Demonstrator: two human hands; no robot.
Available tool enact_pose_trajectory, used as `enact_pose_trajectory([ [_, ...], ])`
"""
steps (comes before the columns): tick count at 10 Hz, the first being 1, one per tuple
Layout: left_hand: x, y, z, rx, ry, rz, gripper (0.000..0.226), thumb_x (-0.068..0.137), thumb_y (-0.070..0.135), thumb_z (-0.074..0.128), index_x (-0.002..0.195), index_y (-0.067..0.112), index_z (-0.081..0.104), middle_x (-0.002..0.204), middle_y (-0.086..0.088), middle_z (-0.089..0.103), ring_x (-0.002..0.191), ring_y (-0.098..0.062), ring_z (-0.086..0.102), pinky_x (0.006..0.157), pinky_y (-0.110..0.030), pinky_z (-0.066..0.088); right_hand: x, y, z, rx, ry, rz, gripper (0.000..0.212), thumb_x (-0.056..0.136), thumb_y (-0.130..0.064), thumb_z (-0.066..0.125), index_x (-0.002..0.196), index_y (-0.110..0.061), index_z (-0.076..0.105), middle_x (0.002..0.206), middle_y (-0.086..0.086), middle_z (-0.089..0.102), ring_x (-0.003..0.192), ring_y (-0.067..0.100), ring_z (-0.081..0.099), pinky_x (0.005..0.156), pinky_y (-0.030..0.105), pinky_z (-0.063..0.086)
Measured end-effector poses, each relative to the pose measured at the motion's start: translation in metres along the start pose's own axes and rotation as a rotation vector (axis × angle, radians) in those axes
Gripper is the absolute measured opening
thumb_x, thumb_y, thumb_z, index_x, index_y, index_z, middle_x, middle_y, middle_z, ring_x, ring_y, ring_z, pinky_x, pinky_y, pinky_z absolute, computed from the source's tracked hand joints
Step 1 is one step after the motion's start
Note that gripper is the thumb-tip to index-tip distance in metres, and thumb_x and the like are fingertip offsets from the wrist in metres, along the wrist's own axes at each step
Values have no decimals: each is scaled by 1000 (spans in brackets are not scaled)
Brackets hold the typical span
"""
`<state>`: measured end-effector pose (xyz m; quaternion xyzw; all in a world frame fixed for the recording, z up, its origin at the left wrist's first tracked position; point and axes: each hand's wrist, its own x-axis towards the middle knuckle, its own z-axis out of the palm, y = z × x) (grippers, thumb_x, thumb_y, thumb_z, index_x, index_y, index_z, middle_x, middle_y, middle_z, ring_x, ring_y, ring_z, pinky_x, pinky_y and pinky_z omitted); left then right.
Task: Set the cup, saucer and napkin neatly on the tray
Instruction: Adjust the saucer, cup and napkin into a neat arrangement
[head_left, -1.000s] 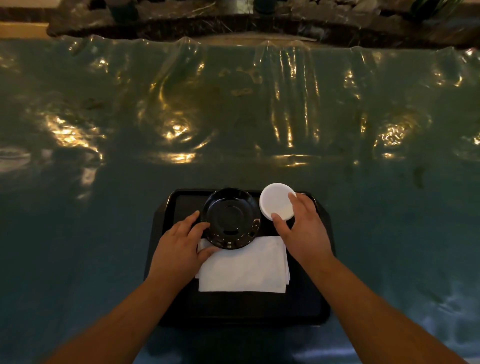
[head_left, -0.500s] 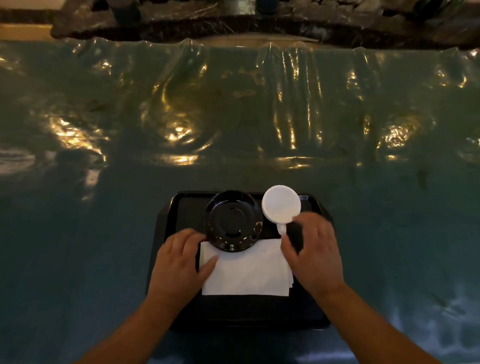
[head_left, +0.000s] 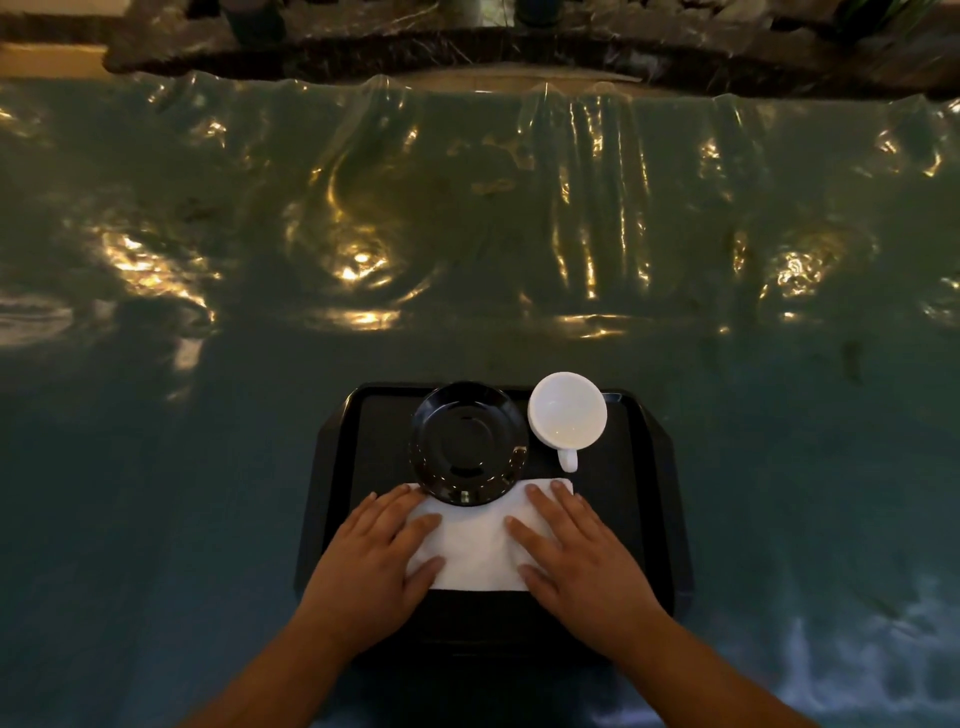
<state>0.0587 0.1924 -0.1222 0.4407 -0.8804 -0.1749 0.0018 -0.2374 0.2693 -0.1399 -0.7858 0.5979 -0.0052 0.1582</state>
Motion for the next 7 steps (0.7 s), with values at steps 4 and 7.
enact_pose_trajectory([
  [4,0,-1,3,-16,40,3,46,94,55,59,129,27,68,147,-5,59,142,-22,48,122,-41,26,0,9,-10,-37,-31,-55,58,105,-58,40,158,-35,36,171,5,24,157,29,16,122,53,20],
  [7,27,14,-40,-8,89,-69,43,92,56,52,101,23,78,100,3,78,92,-19,72,80,-36,58,17,-16,-53,0,103,32,42,98,-47,49,124,-24,73,123,3,71,114,27,64,94,44,55],
])
